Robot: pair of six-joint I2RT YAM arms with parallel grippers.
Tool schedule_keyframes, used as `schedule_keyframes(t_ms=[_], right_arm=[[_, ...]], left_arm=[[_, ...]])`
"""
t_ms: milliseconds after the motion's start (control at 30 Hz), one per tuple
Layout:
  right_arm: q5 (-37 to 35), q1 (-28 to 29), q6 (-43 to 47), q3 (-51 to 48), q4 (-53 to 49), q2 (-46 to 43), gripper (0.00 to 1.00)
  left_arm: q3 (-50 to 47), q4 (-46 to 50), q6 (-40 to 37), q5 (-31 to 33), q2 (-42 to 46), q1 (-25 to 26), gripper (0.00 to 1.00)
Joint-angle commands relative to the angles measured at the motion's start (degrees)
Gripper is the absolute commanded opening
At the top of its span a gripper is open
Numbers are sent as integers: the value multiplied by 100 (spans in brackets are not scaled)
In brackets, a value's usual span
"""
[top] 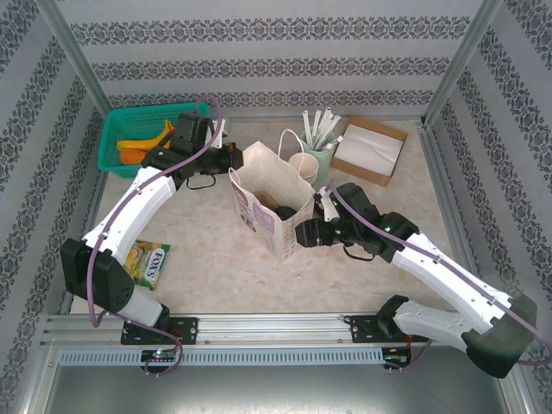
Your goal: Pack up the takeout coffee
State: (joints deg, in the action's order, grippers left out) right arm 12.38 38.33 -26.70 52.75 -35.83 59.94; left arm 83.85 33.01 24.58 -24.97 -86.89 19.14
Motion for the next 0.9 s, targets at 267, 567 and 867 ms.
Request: schedule_keyframes(t_ms=[267, 567, 867], right_arm=[[-88, -554, 77, 62, 793, 386, 72], [-592, -765, -275, 641, 824, 951, 78], [-1087, -822, -1095, -201, 1045, -109, 98]], left_arm=[[37, 309, 142, -274, 436, 37, 16], [-220, 273, 180, 211, 982, -241, 83], [-540, -15, 1058, 2162, 1357, -914, 100]])
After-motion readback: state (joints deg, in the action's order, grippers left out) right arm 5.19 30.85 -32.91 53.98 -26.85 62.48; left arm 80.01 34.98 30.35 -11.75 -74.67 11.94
